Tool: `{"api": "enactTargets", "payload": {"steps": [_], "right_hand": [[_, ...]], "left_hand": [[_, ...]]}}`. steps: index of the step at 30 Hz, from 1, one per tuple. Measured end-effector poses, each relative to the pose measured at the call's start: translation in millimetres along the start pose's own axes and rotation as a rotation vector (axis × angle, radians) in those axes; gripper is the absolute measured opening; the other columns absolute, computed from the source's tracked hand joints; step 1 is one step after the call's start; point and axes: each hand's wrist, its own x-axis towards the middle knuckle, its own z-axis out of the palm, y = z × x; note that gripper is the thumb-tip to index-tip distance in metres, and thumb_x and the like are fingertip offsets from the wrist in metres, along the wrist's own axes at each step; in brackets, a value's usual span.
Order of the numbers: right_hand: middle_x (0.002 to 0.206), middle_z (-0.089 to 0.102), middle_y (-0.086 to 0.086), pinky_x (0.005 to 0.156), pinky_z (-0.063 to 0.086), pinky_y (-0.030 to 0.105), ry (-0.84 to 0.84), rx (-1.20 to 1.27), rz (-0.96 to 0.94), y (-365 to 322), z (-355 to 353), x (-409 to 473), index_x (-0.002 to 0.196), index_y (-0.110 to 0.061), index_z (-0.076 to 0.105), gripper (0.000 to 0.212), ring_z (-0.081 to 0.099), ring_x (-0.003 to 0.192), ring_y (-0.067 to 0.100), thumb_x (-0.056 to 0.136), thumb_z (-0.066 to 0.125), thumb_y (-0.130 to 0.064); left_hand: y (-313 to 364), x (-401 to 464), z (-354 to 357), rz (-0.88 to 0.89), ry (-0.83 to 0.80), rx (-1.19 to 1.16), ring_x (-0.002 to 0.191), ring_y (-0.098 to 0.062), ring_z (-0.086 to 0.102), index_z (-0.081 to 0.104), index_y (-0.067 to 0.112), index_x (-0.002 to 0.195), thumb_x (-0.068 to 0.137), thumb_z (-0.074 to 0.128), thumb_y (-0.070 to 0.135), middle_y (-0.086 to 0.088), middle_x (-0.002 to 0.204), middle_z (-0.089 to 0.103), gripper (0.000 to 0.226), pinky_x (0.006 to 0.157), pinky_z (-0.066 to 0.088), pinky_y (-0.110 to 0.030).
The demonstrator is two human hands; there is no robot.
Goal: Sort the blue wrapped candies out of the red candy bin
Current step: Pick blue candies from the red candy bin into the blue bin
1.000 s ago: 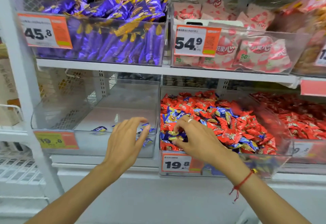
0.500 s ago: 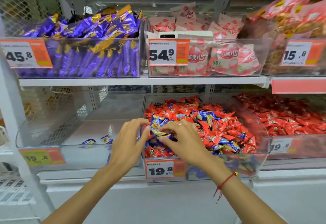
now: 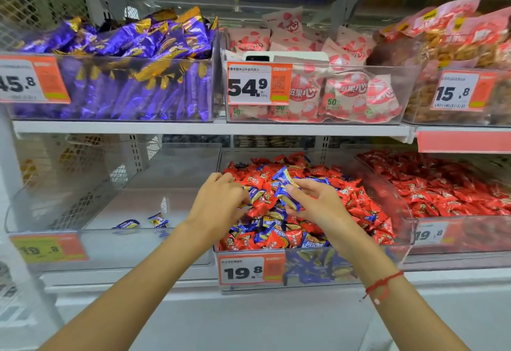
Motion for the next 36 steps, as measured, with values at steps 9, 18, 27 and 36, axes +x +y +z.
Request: {"api": "enactTargets", "payload": {"steps": [9,18,27,36], "right_hand": [[0.105,0.063,0.001,0.066,0.057,0.019,-0.024,-0.014,-0.091,-18,37,-10,0.106,-0.022,0.065,0.015,0.069,0.08,0.008,0.091,0.065,-0.019],[0.101,0.057,0.002,0.075,0.04,0.036,-0.151,-1.044,-0.657,-18,149,41,0.113,-0.025,0.068,0.024,0.057,0.095,0.026,0.095,0.052,-0.024],[0.093,0.067,-0.009,0.088,0.036,0.032,-0.021,-0.933,-0.763,-14,98,3,0.102,-0.028,0.07,0.019,0.056,0.095,0.016,0.092,0.055,-0.032],[0.113,0.066,-0.003,0.08,0.045,0.032,0.238,-1.163,-0.248,-6,-40,13,0.114,-0.03,0.067,0.024,0.058,0.109,0.02,0.094,0.055,-0.025]], "left_hand": [[-41,-55,-6,-0.507,0.63,-0.812,0.08,-0.007,0.062,0.07,0.033,0.091,0.084,0.073,0.029,0.016,0.086,0.067,0.008,0.076,0.049,-0.025],[-106,-80,13,-0.713,0.301,-0.618,0.079,-0.013,0.068,0.073,0.031,0.087,0.081,0.076,0.031,0.016,0.076,0.069,0.007,0.075,0.052,-0.033],[-73,-68,-5,-0.588,0.402,-0.708,0.082,0.009,0.062,0.07,0.036,0.09,0.086,0.069,0.036,0.029,0.083,0.066,0.004,0.077,0.049,-0.023],[28,11,-18,-0.131,0.052,-0.586,0.125,-0.005,0.044,0.051,0.034,0.132,0.099,0.051,0.03,0.019,0.134,0.052,0.033,0.099,0.038,-0.029]]}}
